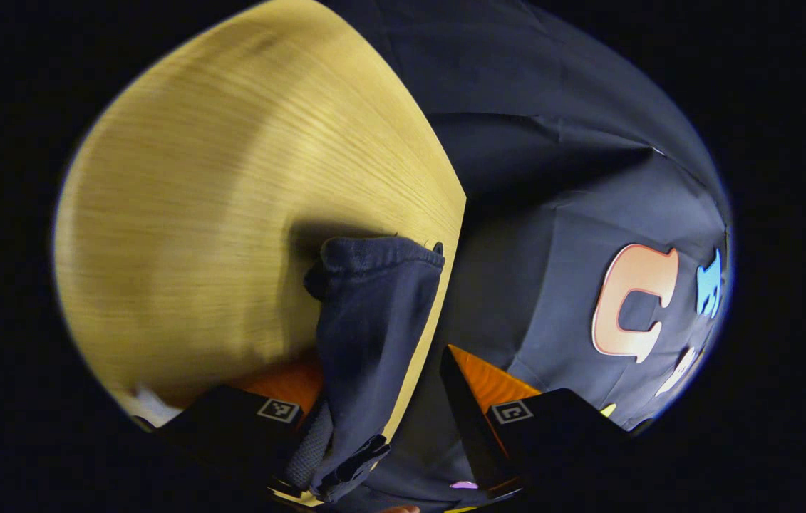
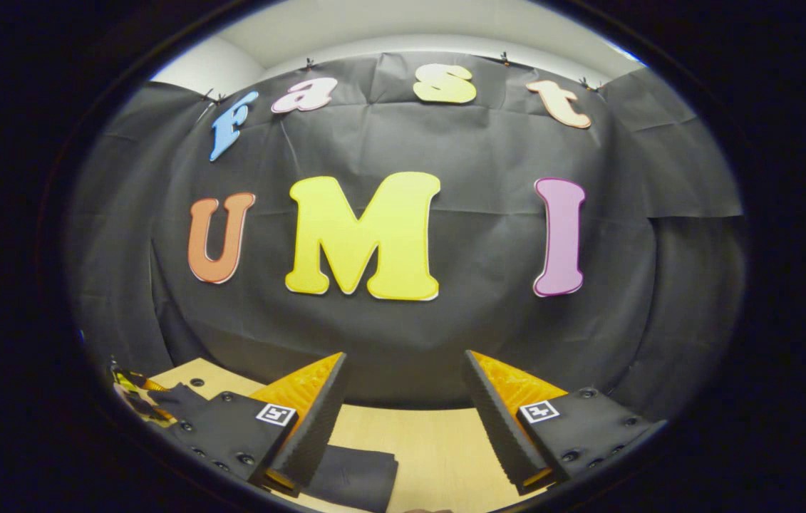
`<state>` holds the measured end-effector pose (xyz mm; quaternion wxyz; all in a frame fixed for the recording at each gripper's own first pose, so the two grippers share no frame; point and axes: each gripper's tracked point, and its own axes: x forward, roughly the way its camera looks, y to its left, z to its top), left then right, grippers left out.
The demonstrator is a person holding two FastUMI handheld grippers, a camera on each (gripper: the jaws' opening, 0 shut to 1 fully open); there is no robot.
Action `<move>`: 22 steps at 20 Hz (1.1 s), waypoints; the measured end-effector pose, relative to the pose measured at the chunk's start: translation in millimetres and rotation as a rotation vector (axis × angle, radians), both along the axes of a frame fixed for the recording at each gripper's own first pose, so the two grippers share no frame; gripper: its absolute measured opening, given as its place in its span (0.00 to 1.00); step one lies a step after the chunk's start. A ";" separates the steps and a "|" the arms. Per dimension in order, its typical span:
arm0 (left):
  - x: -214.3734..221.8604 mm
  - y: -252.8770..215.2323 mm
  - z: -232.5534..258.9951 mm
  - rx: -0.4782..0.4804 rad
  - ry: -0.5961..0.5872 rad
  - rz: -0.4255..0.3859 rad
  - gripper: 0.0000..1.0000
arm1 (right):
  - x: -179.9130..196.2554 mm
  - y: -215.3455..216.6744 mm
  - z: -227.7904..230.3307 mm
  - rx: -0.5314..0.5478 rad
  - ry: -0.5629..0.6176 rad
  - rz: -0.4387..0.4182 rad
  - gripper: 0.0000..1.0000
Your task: Grasp the waist and the cuffs of the jeans and fold them to make the two legs overlap; first hold the waist and fold one-third of the jeans toward the cuffs, then hold the cuffs and fold the remaining one-third in the same direction to finish folding.
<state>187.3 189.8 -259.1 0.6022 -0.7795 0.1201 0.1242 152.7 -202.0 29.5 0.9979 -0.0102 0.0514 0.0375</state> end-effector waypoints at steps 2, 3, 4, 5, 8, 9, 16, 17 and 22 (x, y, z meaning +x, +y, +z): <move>-2.4 -3.8 -8.1 0.022 0.030 -0.013 0.61 | -2.2 -2.6 2.3 -0.009 -0.004 -0.004 0.98; -5.2 -6.7 -16.8 0.061 0.072 -0.029 0.34 | -2.1 -4.3 2.9 -0.013 -0.002 -0.005 0.98; -8.0 -5.3 -20.6 0.122 0.110 -0.026 0.07 | -2.8 -4.8 3.7 -0.015 -0.002 -0.002 0.98; -10.2 -4.7 -23.0 0.185 0.130 -0.041 0.10 | -3.2 -5.6 4.4 -0.019 -0.004 -0.002 0.98; -11.5 -4.2 -12.7 0.318 0.183 -0.082 0.04 | -5.6 -6.2 7.4 -0.027 -0.011 0.005 0.98; -10.4 -5.1 -8.9 0.357 0.194 -0.097 0.04 | -7.1 -6.8 6.7 -0.025 -0.010 0.008 0.93; -4.3 -24.1 42.2 0.745 0.206 -0.211 0.04 | -15.4 -10.2 7.1 -0.007 -0.011 0.024 0.98; -6.0 -25.3 50.5 0.803 0.202 -0.228 0.04 | -16.9 -10.2 5.4 -0.004 -0.008 0.026 0.93; -8.0 -72.4 108.5 1.205 0.145 -0.365 0.04 | -20.4 -11.4 2.1 -0.005 -0.003 0.037 0.98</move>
